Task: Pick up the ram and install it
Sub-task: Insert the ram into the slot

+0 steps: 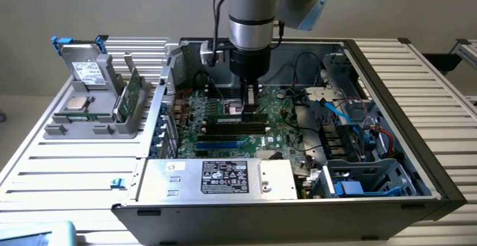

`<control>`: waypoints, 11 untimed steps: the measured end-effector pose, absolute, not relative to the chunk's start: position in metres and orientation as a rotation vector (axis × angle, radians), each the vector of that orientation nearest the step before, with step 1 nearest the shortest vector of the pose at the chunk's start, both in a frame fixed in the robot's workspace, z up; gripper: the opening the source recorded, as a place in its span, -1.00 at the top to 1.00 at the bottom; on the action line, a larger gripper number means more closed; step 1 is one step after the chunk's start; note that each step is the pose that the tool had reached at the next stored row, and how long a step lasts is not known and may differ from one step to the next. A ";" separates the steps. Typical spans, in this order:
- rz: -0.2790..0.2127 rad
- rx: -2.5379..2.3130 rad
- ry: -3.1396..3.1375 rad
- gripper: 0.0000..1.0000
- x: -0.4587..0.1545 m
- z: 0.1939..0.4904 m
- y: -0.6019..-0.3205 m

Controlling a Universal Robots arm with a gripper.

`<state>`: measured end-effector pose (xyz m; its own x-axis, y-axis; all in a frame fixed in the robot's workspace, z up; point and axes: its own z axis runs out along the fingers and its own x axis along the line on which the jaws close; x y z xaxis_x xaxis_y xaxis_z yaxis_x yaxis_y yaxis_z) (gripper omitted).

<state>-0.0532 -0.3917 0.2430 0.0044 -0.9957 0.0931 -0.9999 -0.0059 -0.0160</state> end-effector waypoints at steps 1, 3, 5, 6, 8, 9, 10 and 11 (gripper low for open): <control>0.122 2.187 -2.176 0.73 -0.053 0.242 -0.392; 0.124 2.186 -2.174 0.73 -0.054 0.241 -0.392; 0.127 2.184 -2.173 0.73 -0.054 0.240 -0.392; 0.129 2.184 -2.172 0.73 -0.055 0.240 -0.392; 0.131 2.182 -2.171 0.73 -0.056 0.239 -0.392; 0.131 2.182 -2.171 0.73 -0.056 0.238 -0.392; 0.132 2.182 -2.170 0.73 -0.056 0.238 -0.392; 0.132 2.182 -2.170 0.73 -0.056 0.238 -0.392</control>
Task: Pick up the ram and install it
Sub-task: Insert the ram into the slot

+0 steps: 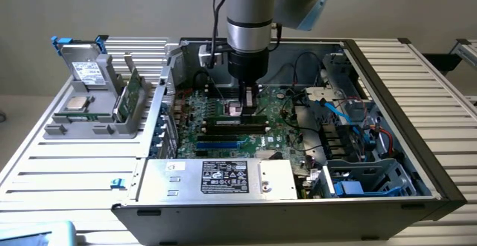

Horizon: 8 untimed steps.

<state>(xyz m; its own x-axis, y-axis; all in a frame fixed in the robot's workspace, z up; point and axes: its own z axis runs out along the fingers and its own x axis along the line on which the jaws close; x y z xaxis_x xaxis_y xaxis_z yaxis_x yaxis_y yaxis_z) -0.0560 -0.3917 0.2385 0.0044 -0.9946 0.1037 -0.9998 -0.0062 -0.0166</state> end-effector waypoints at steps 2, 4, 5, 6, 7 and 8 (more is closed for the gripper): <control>0.131 2.182 -2.170 0.73 -0.056 0.238 -0.392; 0.126 2.180 -2.168 0.73 -0.056 0.238 -0.392; 0.124 2.179 -2.167 0.73 -0.056 0.238 -0.392; 0.123 2.178 -2.166 0.73 -0.056 0.238 -0.392; 0.122 2.178 -2.166 0.73 -0.056 0.238 -0.392; 0.122 2.178 -2.166 0.73 -0.056 0.238 -0.392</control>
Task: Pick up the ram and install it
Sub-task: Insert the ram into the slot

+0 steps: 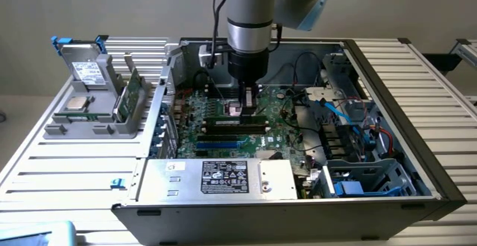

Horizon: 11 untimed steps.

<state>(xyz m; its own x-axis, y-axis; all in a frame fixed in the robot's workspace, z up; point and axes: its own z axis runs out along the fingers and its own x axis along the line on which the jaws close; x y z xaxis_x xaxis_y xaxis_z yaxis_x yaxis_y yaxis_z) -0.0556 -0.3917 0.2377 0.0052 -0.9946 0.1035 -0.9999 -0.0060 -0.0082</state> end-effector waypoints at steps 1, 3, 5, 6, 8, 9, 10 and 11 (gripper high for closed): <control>0.122 2.178 -2.166 0.73 -0.056 0.237 -0.392; 0.122 2.178 -2.167 0.73 -0.056 0.236 -0.392; 0.122 2.177 -2.168 0.73 -0.056 0.235 -0.392; 0.122 2.176 -2.168 0.73 -0.056 0.235 -0.392; 0.122 2.175 -2.169 0.73 -0.056 0.233 -0.392; 0.121 2.174 -2.170 0.73 -0.056 0.233 -0.392; 0.121 2.173 -2.171 0.73 -0.056 0.233 -0.392; 0.121 2.172 -2.172 0.73 -0.056 0.232 -0.392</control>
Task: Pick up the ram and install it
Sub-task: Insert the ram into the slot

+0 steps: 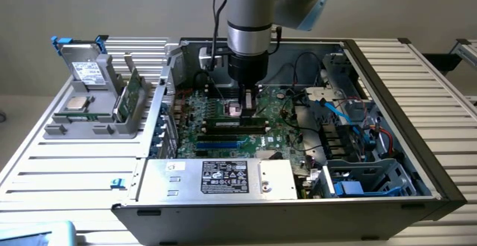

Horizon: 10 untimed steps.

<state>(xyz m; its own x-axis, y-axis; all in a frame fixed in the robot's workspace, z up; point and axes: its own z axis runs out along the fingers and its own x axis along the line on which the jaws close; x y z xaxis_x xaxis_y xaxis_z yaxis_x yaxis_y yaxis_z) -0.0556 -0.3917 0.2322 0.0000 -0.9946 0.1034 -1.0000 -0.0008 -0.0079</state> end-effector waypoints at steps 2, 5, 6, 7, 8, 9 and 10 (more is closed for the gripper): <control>0.121 2.171 -2.173 0.73 -0.056 0.232 -0.392; 0.121 2.170 -2.174 0.73 -0.056 0.231 -0.392; 0.121 2.170 -2.174 0.73 -0.056 0.231 -0.392; 0.121 2.170 -2.174 0.73 -0.056 0.231 -0.392; 0.121 2.170 -2.174 0.73 -0.056 0.231 -0.392; 0.121 2.170 -2.174 0.73 -0.056 0.231 -0.392; 0.121 2.170 -2.174 0.73 -0.056 0.231 -0.392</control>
